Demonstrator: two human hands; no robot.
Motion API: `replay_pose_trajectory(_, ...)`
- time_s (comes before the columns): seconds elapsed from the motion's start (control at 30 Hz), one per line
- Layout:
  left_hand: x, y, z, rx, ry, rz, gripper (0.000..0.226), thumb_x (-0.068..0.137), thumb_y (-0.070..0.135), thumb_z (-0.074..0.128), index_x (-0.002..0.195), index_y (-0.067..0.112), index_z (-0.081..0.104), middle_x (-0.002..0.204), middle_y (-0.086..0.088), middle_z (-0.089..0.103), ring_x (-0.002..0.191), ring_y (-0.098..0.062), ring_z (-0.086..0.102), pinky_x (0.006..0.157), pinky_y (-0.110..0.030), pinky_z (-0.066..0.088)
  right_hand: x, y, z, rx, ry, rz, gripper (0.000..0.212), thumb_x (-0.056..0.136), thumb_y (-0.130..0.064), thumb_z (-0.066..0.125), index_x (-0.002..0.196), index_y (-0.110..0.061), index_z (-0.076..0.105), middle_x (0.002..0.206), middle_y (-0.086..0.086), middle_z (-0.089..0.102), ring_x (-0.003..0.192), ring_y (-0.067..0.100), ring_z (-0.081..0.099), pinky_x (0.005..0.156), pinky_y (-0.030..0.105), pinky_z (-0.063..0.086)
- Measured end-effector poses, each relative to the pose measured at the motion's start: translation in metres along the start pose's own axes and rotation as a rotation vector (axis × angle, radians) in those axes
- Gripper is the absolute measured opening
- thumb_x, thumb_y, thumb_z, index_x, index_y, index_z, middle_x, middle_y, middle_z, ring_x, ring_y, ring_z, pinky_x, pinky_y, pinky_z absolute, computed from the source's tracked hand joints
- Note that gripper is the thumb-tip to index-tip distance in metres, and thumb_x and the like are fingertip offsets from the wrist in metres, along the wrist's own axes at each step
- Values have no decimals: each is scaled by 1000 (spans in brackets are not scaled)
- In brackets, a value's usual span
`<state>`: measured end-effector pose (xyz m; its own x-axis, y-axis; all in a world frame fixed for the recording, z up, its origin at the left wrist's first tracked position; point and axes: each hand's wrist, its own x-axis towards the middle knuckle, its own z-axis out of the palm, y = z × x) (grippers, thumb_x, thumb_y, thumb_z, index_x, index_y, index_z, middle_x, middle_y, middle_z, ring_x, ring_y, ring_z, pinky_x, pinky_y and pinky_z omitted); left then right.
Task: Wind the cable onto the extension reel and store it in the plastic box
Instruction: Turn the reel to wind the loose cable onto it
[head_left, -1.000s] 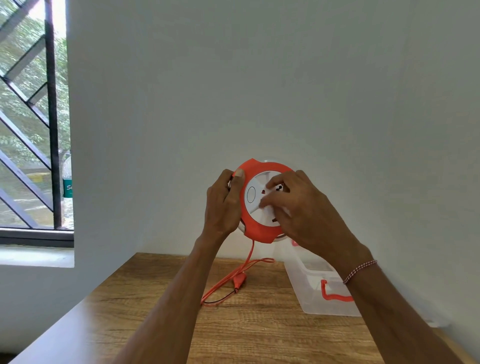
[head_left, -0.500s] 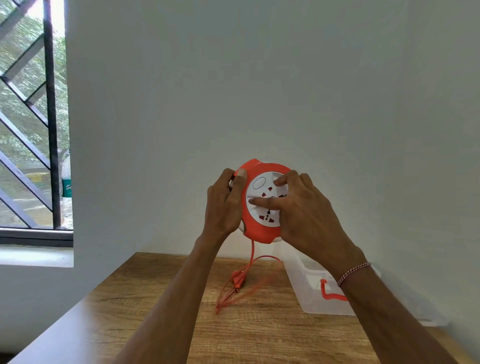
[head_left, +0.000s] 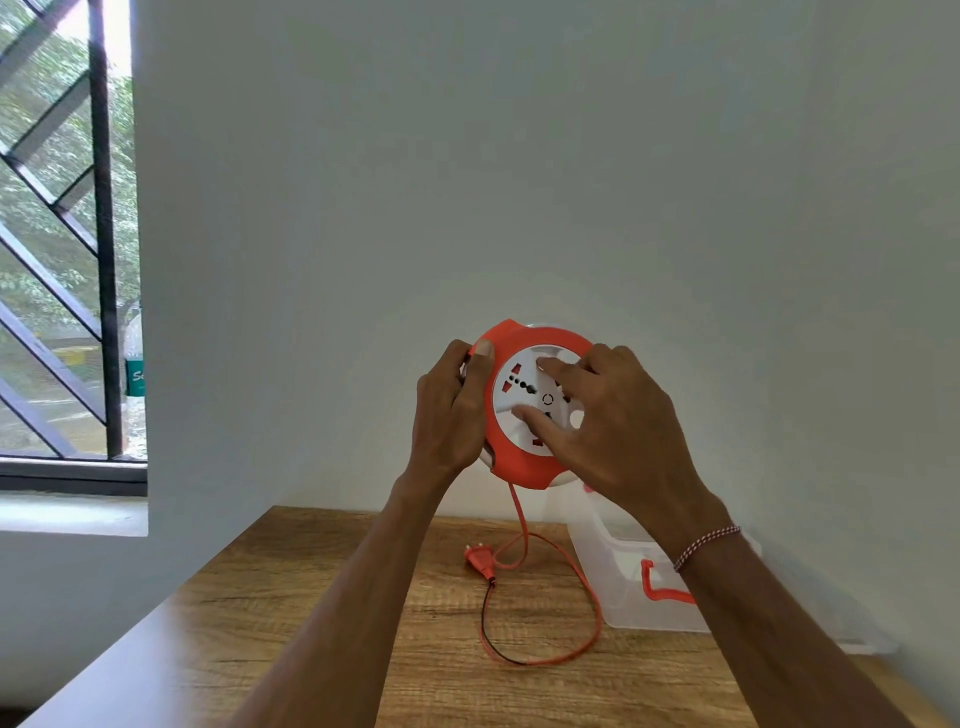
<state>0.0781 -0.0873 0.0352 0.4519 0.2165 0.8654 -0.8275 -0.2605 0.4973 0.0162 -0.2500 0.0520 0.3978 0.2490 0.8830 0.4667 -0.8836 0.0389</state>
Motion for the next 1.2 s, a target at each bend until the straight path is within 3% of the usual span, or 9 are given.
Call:
replay_pose_trajectory(0.1, 0, 0, -1, -4, 11, -9, 22, 98, 43, 43, 92, 28, 58, 78, 23, 70, 69, -6, 70, 55, -14, 54, 2, 4, -2, 40, 14, -110, 29, 81, -26, 72, 107, -15, 70, 114, 10, 68, 101, 29, 60, 85, 41, 54)
replay_pose_trajectory(0.2, 0, 1, -1, -11, 21, -7, 25, 96, 44, 42, 95, 25, 58, 79, 19, 69, 70, -6, 71, 55, -14, 54, 2, 4, -4, 35, -113, -157, 31, 71, -16, 81, 100, -22, 73, 123, 11, 63, 111, 33, 54, 87, 46, 51)
replay_pose_trajectory(0.37, 0, 1, -1, -11, 24, -2, 28, 96, 44, 41, 97, 21, 58, 82, 17, 69, 72, -6, 71, 56, -15, 55, 0, -3, -3, -123, -241, -146, 52, 63, -31, 85, 112, -35, 68, 133, 9, 55, 117, 35, 48, 92, 50, 47)
replay_pose_trajectory(0.53, 0, 0, -2, -12, 22, 9, 30, 97, 42, 42, 98, 18, 60, 81, 16, 70, 71, -6, 71, 55, -15, 54, -4, -2, 2, -167, -186, -126, 61, 63, -43, 82, 121, -40, 61, 128, 11, 55, 113, 32, 49, 89, 47, 48)
replay_pose_trajectory(0.67, 1, 2, -2, -13, 27, 18, 27, 98, 42, 42, 94, 22, 59, 81, 17, 70, 67, -6, 70, 54, -14, 54, -6, -3, 5, -129, -23, -18, 61, 74, -53, 67, 132, -38, 51, 121, 10, 61, 103, 29, 59, 83, 41, 53)
replay_pose_trajectory(0.77, 1, 2, -1, 1, 27, 16, 27, 98, 44, 42, 94, 23, 59, 79, 19, 69, 69, -5, 70, 55, -13, 53, -6, -6, 6, -114, 52, 60, 68, 76, -70, 54, 130, -29, 57, 112, 6, 70, 88, 26, 68, 75, 36, 56)
replay_pose_trajectory(0.87, 0, 0, -1, 2, 23, 16, 32, 97, 44, 42, 98, 18, 61, 79, 16, 69, 70, -5, 70, 55, -13, 53, -5, -8, 5, -109, 55, 70, 72, 76, -74, 48, 127, -25, 59, 108, 3, 72, 83, 24, 70, 73, 34, 56)
replay_pose_trajectory(1.03, 1, 5, -4, -49, 34, -17, 20, 99, 41, 42, 91, 32, 59, 77, 23, 70, 70, -5, 70, 55, -14, 53, -3, -3, 3, -74, 62, -37, 62, 81, -63, 55, 125, -19, 61, 110, 8, 71, 97, 30, 64, 85, 42, 51)
replay_pose_trajectory(1.2, 3, 7, -7, -56, 50, -22, 19, 101, 37, 42, 91, 33, 58, 77, 22, 70, 70, -5, 70, 55, -13, 52, 2, 5, -4, -42, 137, -194, 28, 81, -32, 71, 105, -17, 72, 107, 10, 69, 97, 28, 56, 82, 38, 49)
